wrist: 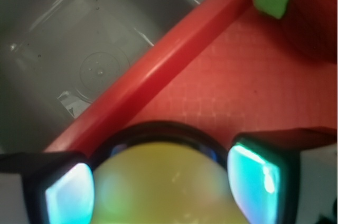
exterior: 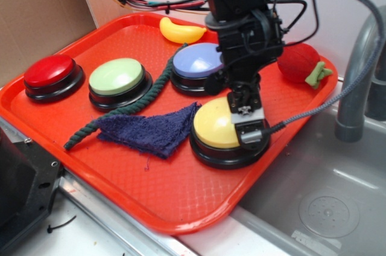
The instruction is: Push the yellow button.
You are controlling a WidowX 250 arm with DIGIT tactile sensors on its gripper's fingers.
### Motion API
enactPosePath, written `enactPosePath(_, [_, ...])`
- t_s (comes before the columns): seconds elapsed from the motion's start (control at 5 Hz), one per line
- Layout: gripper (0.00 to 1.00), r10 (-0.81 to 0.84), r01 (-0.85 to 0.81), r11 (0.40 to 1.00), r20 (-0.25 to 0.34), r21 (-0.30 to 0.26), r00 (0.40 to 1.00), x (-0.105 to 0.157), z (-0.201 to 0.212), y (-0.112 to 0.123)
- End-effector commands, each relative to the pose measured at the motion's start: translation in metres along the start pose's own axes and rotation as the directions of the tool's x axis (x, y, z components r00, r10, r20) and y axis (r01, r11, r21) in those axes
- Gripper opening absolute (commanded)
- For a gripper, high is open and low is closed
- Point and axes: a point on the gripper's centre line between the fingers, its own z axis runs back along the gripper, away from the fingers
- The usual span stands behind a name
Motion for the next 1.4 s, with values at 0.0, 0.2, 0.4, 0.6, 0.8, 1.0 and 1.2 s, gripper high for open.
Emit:
enactPosePath(0.0, [1.0,-0.032,0.032,0.999,-0.032,0.01,0.999,-0.014,0.032,-0.019])
enactPosePath(0.2, [1.0,0.008,-0.006,1.0,-0.049,0.03,0.999,-0.019,0.054,-0.017])
enactPosePath(0.4, [1.0,0.031,-0.028,0.998,-0.041,0.058,0.999,-0.023,0.065,-0.016])
enactPosePath(0.6, [1.0,0.044,-0.041,0.997,-0.045,0.069,0.998,-0.027,0.074,-0.017])
enactPosePath(0.8, [1.0,0.072,-0.069,0.995,-0.04,0.067,0.997,-0.035,0.091,-0.02])
enactPosePath(1.0, [1.0,0.08,-0.078,0.995,-0.02,0.064,0.997,-0.038,0.097,-0.022])
enactPosePath(1.2, [1.0,0.086,-0.086,0.995,0.006,0.045,0.996,-0.042,0.104,-0.024])
